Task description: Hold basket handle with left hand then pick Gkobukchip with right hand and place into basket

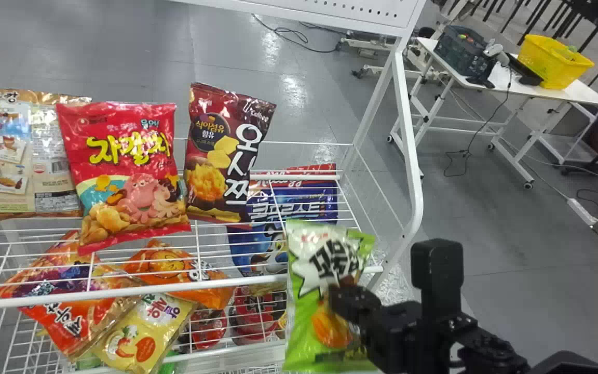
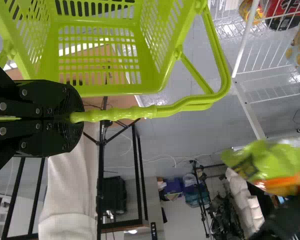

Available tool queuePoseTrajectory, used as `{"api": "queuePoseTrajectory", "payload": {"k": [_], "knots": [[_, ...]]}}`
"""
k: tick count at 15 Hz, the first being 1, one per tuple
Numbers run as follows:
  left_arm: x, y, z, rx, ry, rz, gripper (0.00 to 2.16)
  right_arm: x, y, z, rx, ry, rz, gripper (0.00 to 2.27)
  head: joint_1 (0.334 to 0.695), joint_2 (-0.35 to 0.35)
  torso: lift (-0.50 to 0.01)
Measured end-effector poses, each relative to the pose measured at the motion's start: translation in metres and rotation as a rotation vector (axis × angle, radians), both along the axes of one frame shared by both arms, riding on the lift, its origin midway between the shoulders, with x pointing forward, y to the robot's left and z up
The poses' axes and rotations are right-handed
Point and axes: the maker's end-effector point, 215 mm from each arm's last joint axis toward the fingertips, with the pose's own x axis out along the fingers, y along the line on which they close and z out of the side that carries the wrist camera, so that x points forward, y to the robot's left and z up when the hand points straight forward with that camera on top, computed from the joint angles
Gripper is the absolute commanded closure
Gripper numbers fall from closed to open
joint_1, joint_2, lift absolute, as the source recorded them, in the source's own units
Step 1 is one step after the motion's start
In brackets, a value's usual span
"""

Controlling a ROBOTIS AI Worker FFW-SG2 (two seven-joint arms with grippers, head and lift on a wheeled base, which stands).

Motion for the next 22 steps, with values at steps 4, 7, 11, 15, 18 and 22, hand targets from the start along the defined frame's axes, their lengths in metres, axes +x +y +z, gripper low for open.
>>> {"api": "queuePoseTrajectory", "payload": {"k": [4,7,11,15,18,22], "knots": [[0.005,0.0,-0.007,0.012,0.004,-0.004,2.09,-0.046,-0.006,-0.04,-0.068,0.188,0.05,1.94,0.695,-0.35,-0.032],[0.008,-0.001,-0.006,0.01,-0.001,-0.006,2.09,-0.084,-0.007,-0.069,-0.107,0.323,0.084,1.94,0.695,-0.35,-0.032],[0.011,-0.002,-0.003,0.009,-0.012,-0.008,2.09,-0.14,-0.007,-0.097,-0.159,0.495,0.13,1.94,0.695,-0.35,-0.032],[0.013,-0.001,-0.003,0.012,-0.017,-0.005,2.09,-0.172,0.011,-0.103,-0.15,0.583,0.198,1.94,0.695,-0.35,-0.032],[0.009,-0.006,-0.002,0.006,-0.013,-0.016,2.08,-0.177,0.036,-0.103,-0.114,0.586,0.244,1.94,0.695,-0.35,-0.032],[-0.001,-0.009,0.001,0.001,-0.008,-0.024,2.09,-0.174,0.074,-0.111,-0.064,0.591,0.289,1.94,0.695,-0.35,-0.032]]}}
